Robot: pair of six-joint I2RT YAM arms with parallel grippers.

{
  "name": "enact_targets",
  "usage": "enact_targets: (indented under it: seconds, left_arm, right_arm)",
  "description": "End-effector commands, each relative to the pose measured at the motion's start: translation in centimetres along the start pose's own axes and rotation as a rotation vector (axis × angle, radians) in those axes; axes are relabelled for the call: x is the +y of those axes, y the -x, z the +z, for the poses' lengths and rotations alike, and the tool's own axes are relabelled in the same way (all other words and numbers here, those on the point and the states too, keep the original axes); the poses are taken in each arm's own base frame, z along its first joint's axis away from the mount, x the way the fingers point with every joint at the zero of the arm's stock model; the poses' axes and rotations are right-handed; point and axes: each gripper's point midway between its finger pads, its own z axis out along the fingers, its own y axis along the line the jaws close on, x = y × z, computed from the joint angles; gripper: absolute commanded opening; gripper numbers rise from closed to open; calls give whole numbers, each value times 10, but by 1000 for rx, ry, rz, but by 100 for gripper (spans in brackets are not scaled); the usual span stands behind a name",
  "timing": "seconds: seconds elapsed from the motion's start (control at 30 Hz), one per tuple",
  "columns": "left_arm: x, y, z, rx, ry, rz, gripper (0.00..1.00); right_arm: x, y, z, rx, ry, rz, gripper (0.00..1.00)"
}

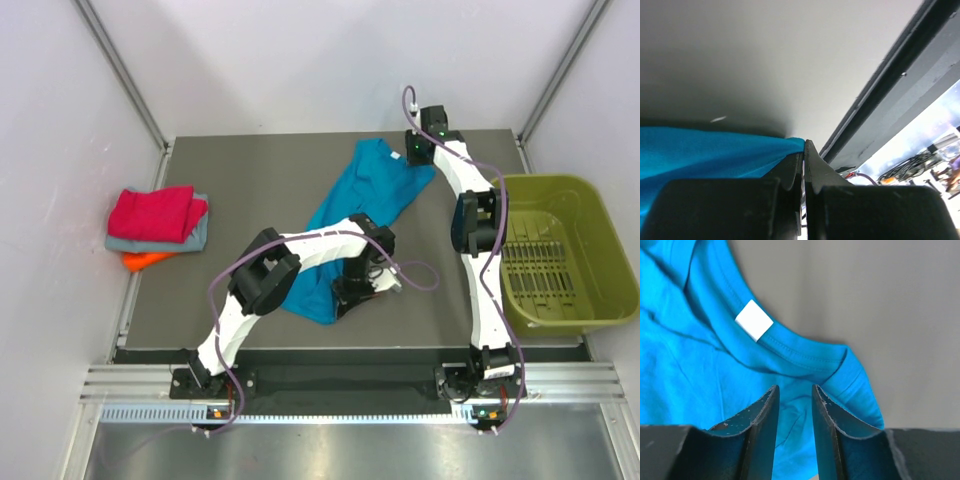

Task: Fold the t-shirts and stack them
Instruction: Fold the tshirt

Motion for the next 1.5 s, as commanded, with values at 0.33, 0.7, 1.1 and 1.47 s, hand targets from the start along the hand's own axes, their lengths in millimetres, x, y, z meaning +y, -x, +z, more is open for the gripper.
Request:
enact_targets:
  seconds: [0.33, 0.7, 1.1, 1.47]
  left_arm:
    - [-45, 5, -16, 79, 23, 128, 0]
    - [-71, 29, -14, 44, 40, 216, 0]
    - [-81, 19, -44, 25, 250, 318, 68]
    - [66, 29, -213, -565, 461, -74, 79]
  right_arm:
    - [0, 45, -46, -113, -19, -40, 41]
    - [-14, 73, -105, -178, 9, 37, 43]
    - [-14, 65, -159, -174, 56, 101, 45]
    - [-11, 27, -189, -127, 71, 115, 48]
